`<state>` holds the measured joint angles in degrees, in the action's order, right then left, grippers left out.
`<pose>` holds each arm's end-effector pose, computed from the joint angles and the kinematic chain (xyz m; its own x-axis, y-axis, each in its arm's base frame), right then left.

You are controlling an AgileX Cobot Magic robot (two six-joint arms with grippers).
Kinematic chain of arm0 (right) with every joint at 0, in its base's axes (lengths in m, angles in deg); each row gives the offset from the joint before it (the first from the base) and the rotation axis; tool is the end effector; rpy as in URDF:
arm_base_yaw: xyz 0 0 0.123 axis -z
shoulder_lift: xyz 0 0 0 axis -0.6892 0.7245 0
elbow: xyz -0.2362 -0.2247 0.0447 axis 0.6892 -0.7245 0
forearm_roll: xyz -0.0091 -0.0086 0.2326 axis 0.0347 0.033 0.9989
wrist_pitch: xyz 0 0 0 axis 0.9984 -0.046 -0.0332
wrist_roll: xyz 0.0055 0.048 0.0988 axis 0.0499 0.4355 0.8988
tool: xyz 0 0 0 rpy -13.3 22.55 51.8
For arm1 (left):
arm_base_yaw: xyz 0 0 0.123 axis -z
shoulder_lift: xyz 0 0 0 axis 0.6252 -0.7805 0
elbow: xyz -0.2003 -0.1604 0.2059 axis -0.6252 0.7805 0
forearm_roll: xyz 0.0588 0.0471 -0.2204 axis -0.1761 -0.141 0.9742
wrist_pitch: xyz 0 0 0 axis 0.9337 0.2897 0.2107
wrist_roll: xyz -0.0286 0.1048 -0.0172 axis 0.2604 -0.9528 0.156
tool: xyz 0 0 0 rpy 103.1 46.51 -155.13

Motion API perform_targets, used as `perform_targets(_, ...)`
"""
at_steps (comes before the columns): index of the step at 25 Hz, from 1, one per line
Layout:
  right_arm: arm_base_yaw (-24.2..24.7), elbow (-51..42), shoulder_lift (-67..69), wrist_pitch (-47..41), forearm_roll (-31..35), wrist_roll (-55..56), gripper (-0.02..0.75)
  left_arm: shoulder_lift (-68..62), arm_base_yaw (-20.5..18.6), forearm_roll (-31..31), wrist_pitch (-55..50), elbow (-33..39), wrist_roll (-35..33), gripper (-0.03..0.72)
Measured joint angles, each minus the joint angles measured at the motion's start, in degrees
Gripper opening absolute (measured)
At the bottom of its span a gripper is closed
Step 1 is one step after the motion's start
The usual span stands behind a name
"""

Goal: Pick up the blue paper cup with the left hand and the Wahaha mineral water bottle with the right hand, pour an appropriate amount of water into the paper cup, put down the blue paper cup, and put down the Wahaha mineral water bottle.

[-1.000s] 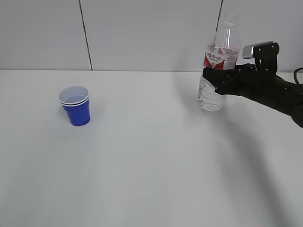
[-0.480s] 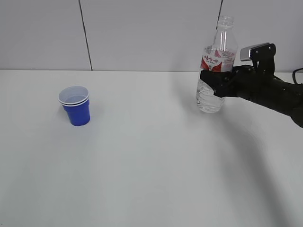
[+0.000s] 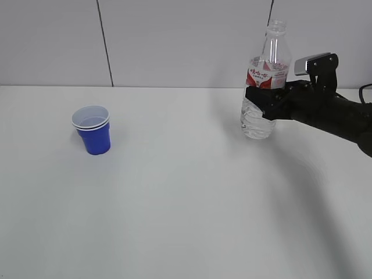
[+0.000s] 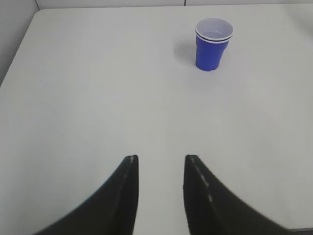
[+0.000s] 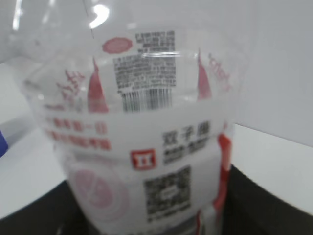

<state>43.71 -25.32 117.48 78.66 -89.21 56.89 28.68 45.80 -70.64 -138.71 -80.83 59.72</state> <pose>0.4288 0.0628 0.1971 -0.1183 -0.0962 -0.9883 -0.5869 0.8096 -0.0085 -0.0455 0.0084 0.2700 -0.5030 -0.0064 -0.8642 0.0681 0.9966 -0.0470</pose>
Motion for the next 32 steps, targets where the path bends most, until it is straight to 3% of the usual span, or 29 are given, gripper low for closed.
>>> perform_targets(32,0.0,3.1,8.3,1.6,5.8,-3.0,0.400,2.4,0.0,-0.1,0.0,0.0,0.0,0.241)
